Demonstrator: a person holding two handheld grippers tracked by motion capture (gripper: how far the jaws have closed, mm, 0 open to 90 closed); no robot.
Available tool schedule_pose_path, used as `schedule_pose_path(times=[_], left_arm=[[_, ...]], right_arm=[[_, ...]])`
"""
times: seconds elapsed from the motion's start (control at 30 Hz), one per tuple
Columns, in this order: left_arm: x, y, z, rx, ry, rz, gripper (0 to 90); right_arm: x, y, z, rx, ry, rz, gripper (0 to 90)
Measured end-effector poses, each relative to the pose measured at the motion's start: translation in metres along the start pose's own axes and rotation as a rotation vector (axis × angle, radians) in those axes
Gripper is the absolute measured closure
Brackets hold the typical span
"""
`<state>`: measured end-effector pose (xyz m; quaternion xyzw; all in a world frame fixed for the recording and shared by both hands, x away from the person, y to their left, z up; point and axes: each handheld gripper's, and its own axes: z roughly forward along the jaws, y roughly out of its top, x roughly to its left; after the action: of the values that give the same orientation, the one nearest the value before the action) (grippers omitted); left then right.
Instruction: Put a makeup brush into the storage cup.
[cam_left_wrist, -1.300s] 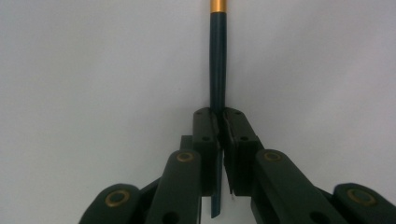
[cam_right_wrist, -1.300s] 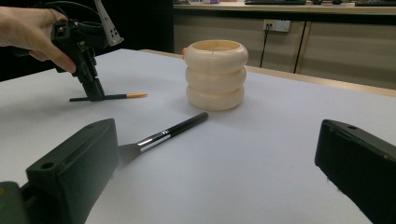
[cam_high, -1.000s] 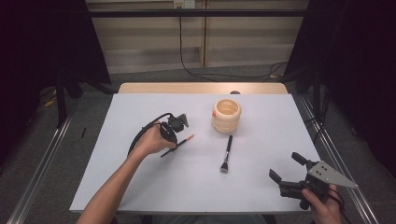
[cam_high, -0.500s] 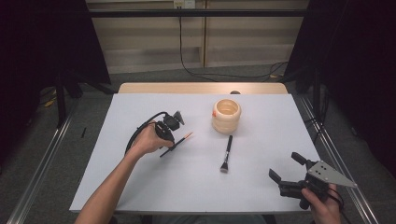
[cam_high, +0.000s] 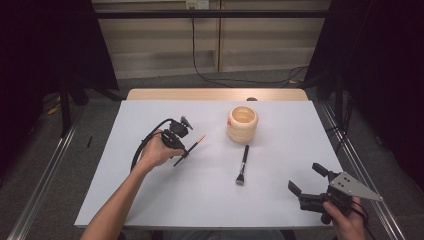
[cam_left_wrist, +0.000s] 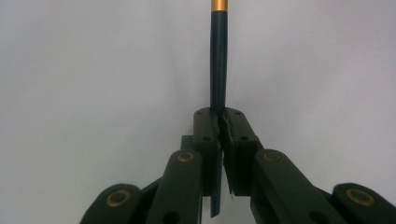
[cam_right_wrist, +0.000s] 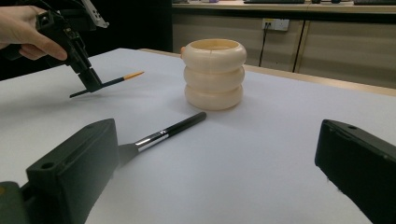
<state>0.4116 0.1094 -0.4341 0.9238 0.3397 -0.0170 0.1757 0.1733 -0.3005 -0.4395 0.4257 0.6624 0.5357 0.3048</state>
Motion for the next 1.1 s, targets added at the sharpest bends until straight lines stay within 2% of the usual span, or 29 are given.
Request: schedule_pose_path(times=[0.13,0.2,0.27,0.37,0.53,0.57,0.67,0.7,0.83,0.97,1.0,1.07,1.1], left_arm=[[0.001,-0.004,-0.007,-0.053,-0.012,-0.003,84.8],[0.003,-0.006,-0.011,-0.082,0.004,-0.013,84.8],[0.006,-0.009,-0.015,-0.125,-0.011,-0.007,84.8],[0.009,-0.014,-0.020,-0.169,0.004,-0.014,84.9],[0.009,-0.019,-0.025,-0.225,-0.011,0.004,84.8],[0.008,-0.021,-0.026,-0.249,-0.016,-0.006,84.8],[0.008,-0.023,-0.029,-0.315,-0.014,0.006,84.8],[0.007,-0.024,-0.029,-0.346,-0.014,-0.005,84.8],[0.005,-0.027,-0.031,-0.429,0.015,0.000,84.8],[0.005,-0.031,-0.035,-0.520,0.018,0.009,84.8],[0.005,-0.032,-0.036,-0.548,0.008,0.010,84.8],[0.004,-0.035,-0.039,-0.587,0.038,0.012,84.8],[0.003,-0.036,-0.040,-0.610,0.034,0.009,84.8]], right_arm=[[0.000,0.000,-0.001,-0.001,0.003,-0.009,0.0],[0.000,0.000,-0.001,-0.001,0.001,-0.003,0.0],[0.000,0.000,0.000,-0.001,0.002,0.000,0.0],[0.000,0.000,-0.001,-0.001,0.002,-0.003,0.0],[0.000,0.000,0.000,0.000,0.000,0.002,0.0],[0.000,0.000,0.000,0.001,0.000,0.002,0.0],[0.000,0.000,0.000,0.000,-0.001,0.002,0.0],[0.000,0.000,0.000,0.000,-0.001,0.002,0.0],[0.000,0.000,0.000,-0.001,0.000,-0.001,0.0],[0.000,0.000,0.000,-0.001,0.002,0.001,0.0],[0.000,0.000,0.000,-0.001,0.001,0.001,0.0],[0.000,0.000,0.000,-0.001,0.001,0.002,0.0],[0.000,0.000,0.000,0.000,0.000,0.002,0.0]])
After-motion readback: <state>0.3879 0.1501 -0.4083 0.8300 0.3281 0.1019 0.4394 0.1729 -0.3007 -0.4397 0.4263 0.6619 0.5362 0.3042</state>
